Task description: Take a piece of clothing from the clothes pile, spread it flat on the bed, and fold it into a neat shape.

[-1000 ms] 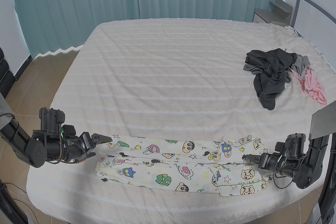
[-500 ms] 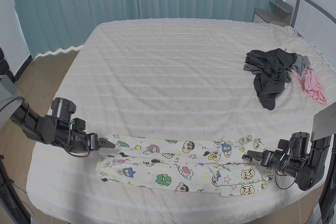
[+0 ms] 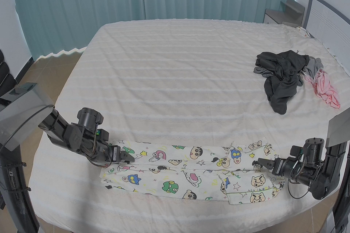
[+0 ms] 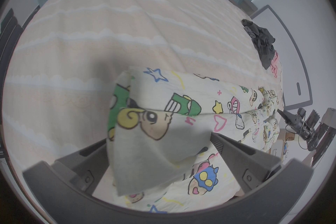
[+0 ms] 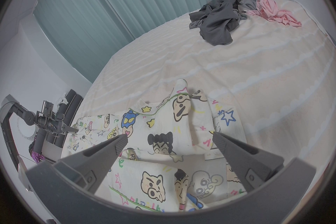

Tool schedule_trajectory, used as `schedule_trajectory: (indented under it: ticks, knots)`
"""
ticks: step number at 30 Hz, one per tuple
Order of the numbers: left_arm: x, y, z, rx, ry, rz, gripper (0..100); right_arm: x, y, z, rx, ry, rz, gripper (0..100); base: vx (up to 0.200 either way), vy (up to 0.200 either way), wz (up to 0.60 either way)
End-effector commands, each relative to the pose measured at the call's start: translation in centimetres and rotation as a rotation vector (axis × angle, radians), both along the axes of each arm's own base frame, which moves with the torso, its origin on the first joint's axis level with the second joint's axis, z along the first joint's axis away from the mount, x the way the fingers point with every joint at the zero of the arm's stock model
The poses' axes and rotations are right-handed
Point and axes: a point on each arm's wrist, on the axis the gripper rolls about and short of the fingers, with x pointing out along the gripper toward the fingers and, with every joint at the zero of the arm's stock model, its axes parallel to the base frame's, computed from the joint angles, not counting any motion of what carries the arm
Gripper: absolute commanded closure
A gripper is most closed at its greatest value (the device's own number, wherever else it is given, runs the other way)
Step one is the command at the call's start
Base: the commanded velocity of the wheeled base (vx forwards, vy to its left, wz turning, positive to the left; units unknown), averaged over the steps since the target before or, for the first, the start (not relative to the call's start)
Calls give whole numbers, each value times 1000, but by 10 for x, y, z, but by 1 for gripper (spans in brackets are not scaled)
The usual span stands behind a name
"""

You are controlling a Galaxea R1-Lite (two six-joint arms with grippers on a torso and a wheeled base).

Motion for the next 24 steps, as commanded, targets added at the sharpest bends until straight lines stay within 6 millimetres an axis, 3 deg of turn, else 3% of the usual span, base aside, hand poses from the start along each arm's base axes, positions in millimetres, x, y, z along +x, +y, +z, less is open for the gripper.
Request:
schedule_trajectory:
  ticks: [1,10,11,18,24]
  knots:
    - [2,-6,-12,7,29,-14,0,0,0,3,3,-19,2,0,0,0,0]
    - [5,-16,-22,52,53,-14,0,0,1,4,1,-23,3,0,0,0,0]
    - [5,-16,-22,52,53,-13,100,0,1,4,1,-23,3,0,0,0,0]
    - [2,-17,-25,48,74,-5,100,3,-2,4,5,-31,-8,0,0,0,0]
    - [0,-16,-16,46,81,10,100,2,-2,10,17,-50,-12,0,0,0,0]
